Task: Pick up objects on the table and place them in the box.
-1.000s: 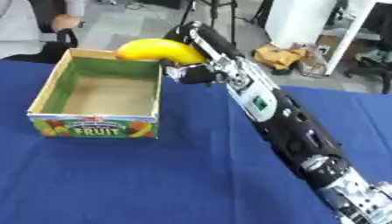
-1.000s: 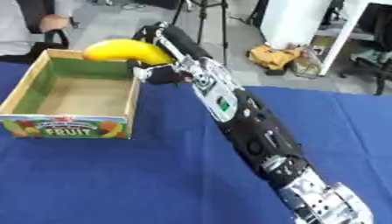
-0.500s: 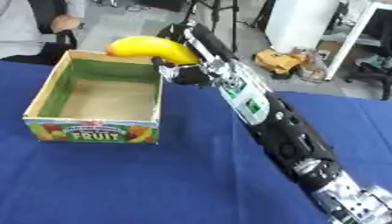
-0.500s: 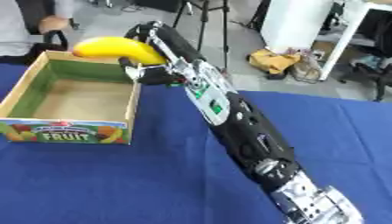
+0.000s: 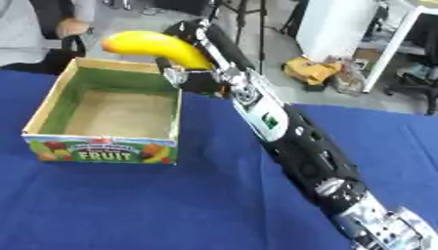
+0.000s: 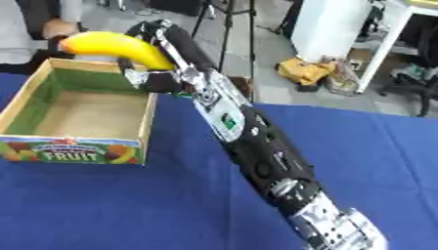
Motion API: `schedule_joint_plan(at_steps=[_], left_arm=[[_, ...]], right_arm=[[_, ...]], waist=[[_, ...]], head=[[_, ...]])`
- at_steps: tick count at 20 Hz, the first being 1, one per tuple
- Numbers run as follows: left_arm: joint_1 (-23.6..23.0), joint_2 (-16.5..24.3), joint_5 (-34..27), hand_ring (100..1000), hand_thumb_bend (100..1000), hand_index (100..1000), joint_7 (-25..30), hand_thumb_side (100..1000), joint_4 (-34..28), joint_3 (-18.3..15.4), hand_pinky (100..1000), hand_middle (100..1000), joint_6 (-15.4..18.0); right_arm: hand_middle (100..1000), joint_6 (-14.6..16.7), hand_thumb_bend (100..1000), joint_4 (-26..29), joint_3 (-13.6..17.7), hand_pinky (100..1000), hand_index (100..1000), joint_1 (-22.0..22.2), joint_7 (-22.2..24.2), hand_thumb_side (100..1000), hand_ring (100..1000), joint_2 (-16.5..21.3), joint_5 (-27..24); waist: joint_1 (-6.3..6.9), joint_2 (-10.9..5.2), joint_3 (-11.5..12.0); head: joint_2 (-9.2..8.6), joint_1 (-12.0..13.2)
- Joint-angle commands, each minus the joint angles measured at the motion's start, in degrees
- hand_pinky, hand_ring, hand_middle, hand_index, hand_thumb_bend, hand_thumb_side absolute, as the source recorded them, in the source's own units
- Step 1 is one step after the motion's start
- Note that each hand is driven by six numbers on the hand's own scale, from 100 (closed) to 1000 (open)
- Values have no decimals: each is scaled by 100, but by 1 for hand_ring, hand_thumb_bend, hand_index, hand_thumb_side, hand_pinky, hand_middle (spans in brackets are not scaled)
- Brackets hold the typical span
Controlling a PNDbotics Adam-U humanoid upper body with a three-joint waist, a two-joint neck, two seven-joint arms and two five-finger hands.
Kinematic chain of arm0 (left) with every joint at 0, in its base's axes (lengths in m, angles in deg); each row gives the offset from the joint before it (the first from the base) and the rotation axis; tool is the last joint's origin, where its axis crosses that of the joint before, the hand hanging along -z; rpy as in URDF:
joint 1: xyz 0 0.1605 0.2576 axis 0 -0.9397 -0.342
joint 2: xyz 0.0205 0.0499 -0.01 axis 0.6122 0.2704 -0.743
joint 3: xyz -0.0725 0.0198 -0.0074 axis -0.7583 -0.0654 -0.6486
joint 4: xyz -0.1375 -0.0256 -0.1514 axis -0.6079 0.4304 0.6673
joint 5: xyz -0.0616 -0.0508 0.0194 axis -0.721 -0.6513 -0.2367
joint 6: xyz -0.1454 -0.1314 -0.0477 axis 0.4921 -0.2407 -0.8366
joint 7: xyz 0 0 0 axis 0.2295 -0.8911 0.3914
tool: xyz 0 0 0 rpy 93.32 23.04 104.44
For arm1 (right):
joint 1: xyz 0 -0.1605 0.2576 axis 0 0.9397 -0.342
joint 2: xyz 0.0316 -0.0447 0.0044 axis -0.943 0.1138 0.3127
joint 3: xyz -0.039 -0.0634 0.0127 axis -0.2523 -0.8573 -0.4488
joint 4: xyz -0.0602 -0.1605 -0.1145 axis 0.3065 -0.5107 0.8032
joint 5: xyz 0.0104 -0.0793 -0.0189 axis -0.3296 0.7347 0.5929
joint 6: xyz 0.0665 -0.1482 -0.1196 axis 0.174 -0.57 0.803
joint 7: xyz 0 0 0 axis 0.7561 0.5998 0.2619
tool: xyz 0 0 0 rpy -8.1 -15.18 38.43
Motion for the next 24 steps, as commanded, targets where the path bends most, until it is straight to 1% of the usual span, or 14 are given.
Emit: schedule_joint_plan(at_steps=[1,13,19,24], left_arm=[[5,159,-44,591,100,861,-35,899,-115,-80,501,668,-11],[-40,105,-93,588,100,860,-25,897,-115,-83,499,665,-55],[-67,101,-118,587,100,860,-27,898,-115,-89,499,664,-69],[-80,103,-125,587,100,859,-26,898,-115,-90,498,663,-73]], right_arm=[[410,7,100,1,78,668,558,-203,-63,308,772,161,-26],[407,75,100,-255,-5,665,556,-469,-323,305,770,-116,175],[408,156,100,-301,-88,662,555,-557,-320,308,769,-265,262],[408,197,100,-290,-104,661,554,-553,-364,309,767,-287,272]], waist=[[47,-111,25],[57,-38,241],[32,-6,286],[12,1,282]], head=[[-123,-69],[-342,-417],[-563,-586],[-693,-634]])
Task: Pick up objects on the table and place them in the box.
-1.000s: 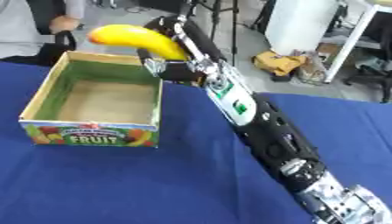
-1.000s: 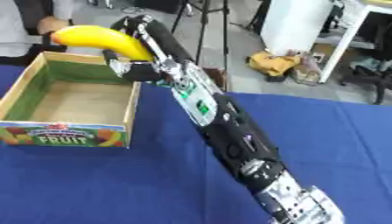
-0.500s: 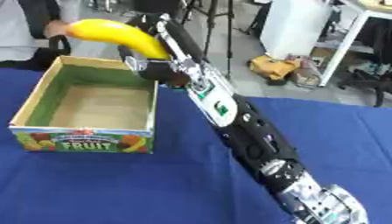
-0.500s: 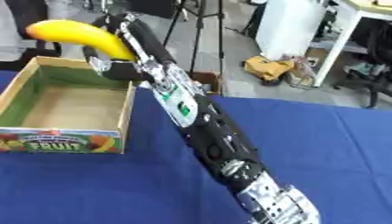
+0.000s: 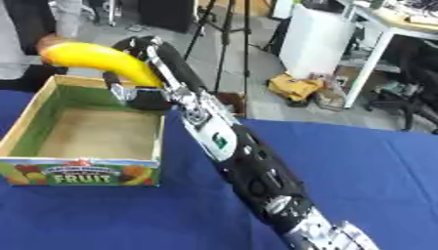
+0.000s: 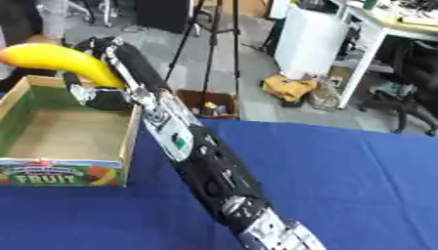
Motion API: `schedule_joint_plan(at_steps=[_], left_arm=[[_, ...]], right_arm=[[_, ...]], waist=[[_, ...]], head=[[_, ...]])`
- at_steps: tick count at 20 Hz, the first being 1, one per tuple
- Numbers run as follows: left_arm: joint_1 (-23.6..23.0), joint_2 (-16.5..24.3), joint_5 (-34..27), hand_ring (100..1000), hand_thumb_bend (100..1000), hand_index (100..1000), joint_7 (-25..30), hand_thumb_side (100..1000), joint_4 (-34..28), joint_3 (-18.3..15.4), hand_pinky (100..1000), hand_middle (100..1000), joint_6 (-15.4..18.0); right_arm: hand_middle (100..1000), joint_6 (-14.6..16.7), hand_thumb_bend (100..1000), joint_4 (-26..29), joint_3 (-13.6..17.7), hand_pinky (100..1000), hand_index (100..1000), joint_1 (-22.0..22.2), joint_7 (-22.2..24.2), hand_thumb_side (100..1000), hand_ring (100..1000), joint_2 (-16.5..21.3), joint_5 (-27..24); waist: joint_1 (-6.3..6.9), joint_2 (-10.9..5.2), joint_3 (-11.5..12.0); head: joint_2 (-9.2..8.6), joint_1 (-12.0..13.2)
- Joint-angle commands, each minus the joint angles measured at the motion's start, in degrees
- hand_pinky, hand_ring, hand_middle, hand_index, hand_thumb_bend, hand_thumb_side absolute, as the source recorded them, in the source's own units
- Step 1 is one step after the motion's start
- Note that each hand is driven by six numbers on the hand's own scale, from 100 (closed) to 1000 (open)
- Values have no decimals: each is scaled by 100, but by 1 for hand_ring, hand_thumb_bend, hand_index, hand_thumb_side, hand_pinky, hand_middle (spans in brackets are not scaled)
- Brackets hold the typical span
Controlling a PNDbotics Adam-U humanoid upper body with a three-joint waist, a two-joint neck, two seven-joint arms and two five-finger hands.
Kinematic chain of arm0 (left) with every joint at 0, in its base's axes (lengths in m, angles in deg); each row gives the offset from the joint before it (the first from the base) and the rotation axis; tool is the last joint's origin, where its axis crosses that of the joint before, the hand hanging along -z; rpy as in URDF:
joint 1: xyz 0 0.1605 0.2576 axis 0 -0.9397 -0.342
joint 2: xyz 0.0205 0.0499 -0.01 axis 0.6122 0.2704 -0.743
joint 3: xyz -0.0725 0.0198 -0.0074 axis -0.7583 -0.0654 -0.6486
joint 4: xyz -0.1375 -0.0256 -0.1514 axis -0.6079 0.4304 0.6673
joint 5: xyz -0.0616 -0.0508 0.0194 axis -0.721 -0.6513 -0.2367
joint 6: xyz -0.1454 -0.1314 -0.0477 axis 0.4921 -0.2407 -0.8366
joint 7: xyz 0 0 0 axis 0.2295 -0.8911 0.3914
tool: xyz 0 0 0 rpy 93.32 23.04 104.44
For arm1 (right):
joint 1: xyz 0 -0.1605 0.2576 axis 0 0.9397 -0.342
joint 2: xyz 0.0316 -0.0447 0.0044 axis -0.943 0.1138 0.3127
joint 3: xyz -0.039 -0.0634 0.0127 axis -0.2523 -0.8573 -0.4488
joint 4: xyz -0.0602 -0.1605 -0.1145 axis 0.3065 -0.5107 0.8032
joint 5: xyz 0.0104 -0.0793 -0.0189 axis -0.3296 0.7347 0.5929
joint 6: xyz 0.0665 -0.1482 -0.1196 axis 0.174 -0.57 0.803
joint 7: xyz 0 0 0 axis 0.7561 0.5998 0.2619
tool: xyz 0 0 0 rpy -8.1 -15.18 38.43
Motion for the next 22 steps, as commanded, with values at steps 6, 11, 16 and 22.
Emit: schedule_joint_plan(at_steps=[6,11,16,22], left_arm=[[21,114,-30,586,100,860,12,895,-115,-53,498,663,-29],[-23,126,-54,585,100,860,18,892,-115,-57,497,662,-62],[-65,119,-87,583,100,859,19,893,-115,-62,496,660,-86],[-38,86,-118,583,100,859,44,893,-115,-41,496,660,-76]], right_arm=[[406,77,100,36,9,661,553,-141,-87,309,767,81,28],[405,117,100,1,-7,664,555,-127,-71,309,769,101,-15],[407,197,100,-9,-51,660,552,-141,-54,310,769,59,93],[405,255,100,-31,-100,661,552,-185,-88,310,770,-53,139]], waist=[[66,-88,33],[132,-50,71],[147,-8,123],[157,23,151]], head=[[-295,-194],[-364,-409],[-320,-514],[-354,-638]])
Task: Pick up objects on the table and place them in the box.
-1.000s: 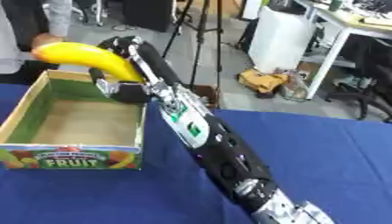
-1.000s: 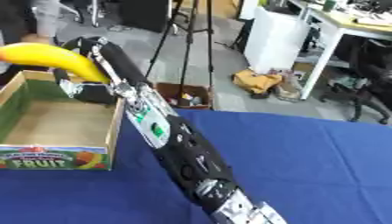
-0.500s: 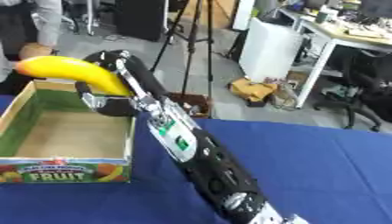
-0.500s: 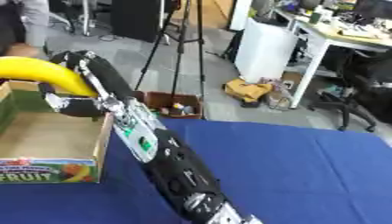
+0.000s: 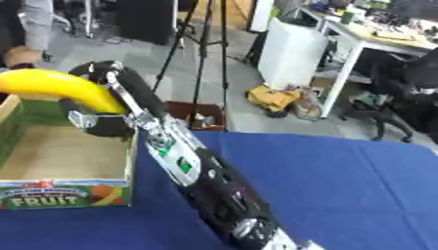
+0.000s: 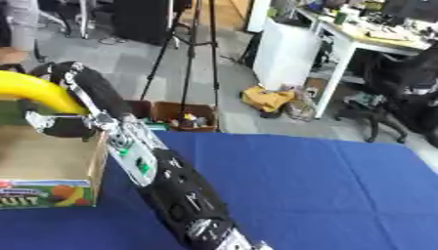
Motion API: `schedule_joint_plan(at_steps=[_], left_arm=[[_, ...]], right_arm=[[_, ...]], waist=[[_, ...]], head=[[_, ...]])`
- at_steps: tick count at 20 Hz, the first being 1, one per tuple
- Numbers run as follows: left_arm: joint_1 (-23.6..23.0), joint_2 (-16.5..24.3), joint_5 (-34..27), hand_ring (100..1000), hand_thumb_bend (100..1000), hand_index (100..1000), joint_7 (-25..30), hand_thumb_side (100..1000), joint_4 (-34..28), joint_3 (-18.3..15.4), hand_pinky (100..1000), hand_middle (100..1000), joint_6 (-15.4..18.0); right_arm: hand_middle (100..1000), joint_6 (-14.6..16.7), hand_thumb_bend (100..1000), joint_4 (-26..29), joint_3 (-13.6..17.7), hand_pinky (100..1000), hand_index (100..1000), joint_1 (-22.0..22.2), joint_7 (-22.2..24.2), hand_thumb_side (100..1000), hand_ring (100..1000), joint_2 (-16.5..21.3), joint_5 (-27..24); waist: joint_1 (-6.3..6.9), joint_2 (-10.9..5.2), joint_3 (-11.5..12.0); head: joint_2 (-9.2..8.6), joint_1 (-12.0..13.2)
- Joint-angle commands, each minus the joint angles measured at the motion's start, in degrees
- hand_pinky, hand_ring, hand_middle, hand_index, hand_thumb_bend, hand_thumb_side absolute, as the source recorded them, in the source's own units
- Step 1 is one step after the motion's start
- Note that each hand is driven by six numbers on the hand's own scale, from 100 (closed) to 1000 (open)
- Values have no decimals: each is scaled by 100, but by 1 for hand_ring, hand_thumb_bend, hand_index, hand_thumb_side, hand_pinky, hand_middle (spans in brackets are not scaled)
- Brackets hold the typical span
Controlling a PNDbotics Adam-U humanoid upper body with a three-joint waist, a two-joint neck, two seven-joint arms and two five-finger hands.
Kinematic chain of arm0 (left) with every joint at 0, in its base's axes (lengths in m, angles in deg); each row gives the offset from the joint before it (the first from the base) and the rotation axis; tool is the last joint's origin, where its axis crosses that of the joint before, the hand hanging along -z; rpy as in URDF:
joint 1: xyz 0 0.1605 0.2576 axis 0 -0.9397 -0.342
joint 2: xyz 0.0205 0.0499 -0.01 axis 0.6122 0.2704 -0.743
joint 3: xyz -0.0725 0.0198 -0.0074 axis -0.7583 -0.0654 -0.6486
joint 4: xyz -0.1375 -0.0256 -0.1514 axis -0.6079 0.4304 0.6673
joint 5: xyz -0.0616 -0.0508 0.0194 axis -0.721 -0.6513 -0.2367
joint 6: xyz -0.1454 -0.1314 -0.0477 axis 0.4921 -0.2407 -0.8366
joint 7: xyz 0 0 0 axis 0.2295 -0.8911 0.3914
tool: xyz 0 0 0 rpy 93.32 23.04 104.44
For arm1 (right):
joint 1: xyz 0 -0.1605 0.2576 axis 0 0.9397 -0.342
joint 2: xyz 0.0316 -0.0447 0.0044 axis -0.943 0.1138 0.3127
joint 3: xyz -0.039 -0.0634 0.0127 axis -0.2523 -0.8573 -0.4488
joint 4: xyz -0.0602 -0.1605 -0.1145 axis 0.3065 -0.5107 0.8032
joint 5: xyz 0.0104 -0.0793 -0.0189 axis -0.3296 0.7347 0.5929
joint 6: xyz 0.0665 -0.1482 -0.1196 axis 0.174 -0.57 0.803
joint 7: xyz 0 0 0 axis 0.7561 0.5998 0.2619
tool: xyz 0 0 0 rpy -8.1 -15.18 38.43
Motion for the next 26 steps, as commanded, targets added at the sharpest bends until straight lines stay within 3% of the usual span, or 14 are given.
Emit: schedule_joint_plan(at_steps=[1,7,11,13,14,19,26], left_arm=[[32,81,-31,583,100,859,21,893,-115,-41,496,660,-2],[42,58,-59,583,100,860,50,893,-115,-32,499,660,0],[33,50,-74,582,100,859,60,894,-115,-33,497,658,-1],[33,47,-85,581,100,859,63,894,-115,-31,496,658,-1],[32,46,-92,581,100,859,63,894,-115,-30,495,657,0],[4,39,-158,580,100,858,69,893,-115,-18,491,655,-4],[-25,32,-224,579,100,858,90,893,-115,-14,487,654,-10]], right_arm=[[405,39,100,1,7,662,552,-173,-27,310,770,-1,70],[421,120,100,-89,-49,670,569,-187,-4,327,784,-84,190],[574,114,243,-162,-11,730,723,-155,51,428,850,-60,281],[722,96,422,-214,-4,783,824,-148,120,516,918,-46,370],[771,82,424,-237,7,797,857,-149,156,532,943,-41,415],[824,61,388,-346,130,820,899,-135,11,565,975,52,607],[797,200,340,-418,105,793,879,-162,-182,537,958,13,695]], waist=[[99,-114,43],[105,-82,76],[102,-61,84],[108,-44,90],[111,-35,90],[134,8,91],[182,43,68]], head=[[-75,-85],[-94,-126],[-128,-150],[-134,-175],[-138,-186],[-181,-251],[-177,-312]])
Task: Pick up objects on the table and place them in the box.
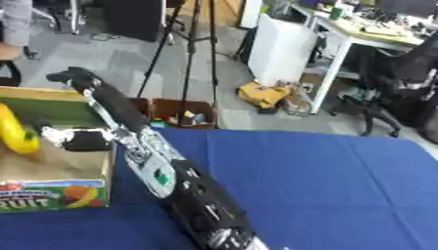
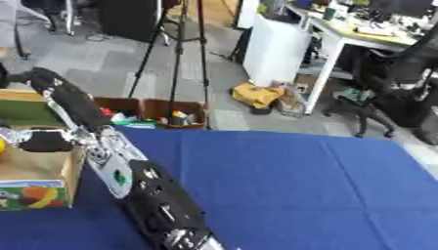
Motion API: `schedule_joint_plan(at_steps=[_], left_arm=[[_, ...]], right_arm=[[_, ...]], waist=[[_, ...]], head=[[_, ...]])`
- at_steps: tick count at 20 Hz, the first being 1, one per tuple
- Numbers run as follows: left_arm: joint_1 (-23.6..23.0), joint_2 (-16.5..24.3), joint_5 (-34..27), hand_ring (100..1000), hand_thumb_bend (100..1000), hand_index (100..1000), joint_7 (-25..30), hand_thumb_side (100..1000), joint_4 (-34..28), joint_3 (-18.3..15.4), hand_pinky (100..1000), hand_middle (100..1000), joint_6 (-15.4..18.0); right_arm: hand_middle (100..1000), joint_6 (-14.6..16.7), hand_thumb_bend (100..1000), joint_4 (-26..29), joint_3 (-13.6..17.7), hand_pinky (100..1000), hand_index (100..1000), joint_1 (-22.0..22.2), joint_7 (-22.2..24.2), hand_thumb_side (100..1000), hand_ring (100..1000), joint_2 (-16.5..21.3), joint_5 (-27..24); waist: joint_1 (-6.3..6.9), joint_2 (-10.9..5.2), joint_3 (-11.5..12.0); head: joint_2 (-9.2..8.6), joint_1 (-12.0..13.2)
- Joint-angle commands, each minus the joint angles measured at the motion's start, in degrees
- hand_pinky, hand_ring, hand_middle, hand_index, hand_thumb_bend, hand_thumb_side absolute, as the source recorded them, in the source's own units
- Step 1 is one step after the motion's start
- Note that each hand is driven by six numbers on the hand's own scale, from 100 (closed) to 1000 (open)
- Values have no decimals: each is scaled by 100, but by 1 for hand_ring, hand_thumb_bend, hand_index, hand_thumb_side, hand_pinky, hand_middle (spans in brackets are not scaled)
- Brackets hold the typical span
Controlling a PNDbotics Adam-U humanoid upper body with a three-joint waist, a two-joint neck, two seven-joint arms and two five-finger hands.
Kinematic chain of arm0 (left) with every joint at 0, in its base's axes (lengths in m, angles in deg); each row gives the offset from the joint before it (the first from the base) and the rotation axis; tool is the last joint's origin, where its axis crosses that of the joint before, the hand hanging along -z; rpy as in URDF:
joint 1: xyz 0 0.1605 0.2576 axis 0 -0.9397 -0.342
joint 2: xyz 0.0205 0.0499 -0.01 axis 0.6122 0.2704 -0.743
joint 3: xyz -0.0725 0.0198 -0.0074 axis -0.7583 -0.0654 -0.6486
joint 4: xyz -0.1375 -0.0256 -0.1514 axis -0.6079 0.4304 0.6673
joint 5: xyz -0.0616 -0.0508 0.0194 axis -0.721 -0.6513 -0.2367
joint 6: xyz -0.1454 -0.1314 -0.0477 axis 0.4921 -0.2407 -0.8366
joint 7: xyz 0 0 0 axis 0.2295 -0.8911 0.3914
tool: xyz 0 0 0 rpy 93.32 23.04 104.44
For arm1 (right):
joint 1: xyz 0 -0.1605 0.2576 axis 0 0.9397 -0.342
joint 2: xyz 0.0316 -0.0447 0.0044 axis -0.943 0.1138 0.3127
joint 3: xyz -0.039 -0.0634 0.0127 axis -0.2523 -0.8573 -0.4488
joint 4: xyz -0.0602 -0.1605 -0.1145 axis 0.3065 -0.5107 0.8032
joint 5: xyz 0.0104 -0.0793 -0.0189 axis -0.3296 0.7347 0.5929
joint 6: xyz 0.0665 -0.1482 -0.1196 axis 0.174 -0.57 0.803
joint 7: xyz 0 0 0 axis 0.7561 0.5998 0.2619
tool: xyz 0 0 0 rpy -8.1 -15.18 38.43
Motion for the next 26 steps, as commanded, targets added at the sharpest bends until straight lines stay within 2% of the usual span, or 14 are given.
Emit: schedule_joint_plan(at_steps=[1,6,8,10,13,18,19,20,22,26], left_arm=[[11,84,-29,579,100,857,35,893,-115,-18,487,654,4],[6,77,-33,579,100,856,50,894,-115,-19,487,653,4],[-38,88,-23,579,100,855,43,895,-115,-38,487,654,-4],[-92,111,6,581,100,856,22,898,-115,-62,490,656,-3],[-140,118,65,584,100,858,13,898,-115,-58,494,659,10],[-184,84,176,591,100,859,37,898,-115,-39,499,665,18],[-190,76,195,594,100,861,43,898,-115,-34,501,669,22],[-190,65,212,595,100,861,47,898,-115,-30,502,670,31],[-159,37,272,600,100,862,48,898,-115,-31,505,674,26],[-22,-53,404,609,100,864,59,899,-115,4,512,682,32]], right_arm=[[795,59,341,58,4,792,877,-120,-47,536,958,102,47],[770,67,344,66,-16,791,874,-100,-12,529,950,68,24],[750,48,344,166,-7,789,870,-68,-24,528,942,68,-195],[712,14,287,441,2,789,861,23,-100,539,925,129,-583],[714,-148,274,1032,21,791,865,224,-216,575,924,267,-1323],[720,-534,288,1817,134,800,873,553,-242,607,928,500,-2302],[727,-580,285,1947,154,797,872,627,-253,818,927,540,-2426],[726,-617,292,2081,179,798,873,713,-281,629,927,577,-2542],[730,-683,294,2341,219,798,874,893,-323,648,928,659,-2760],[738,-806,278,2946,336,799,877,1249,-435,687,929,780,-3205]], waist=[[93,-128,0],[104,-122,-34],[118,-159,-111],[139,-243,-262],[178,-428,-476],[308,-793,-693],[338,-878,-754],[369,-957,-816],[427,-1105,-926],[520,-1356,-1141]], head=[[-65,-38],[-67,1],[-72,102],[-121,300],[-148,521],[-29,765],[11,852],[51,949],[149,1143],[473,1456]])
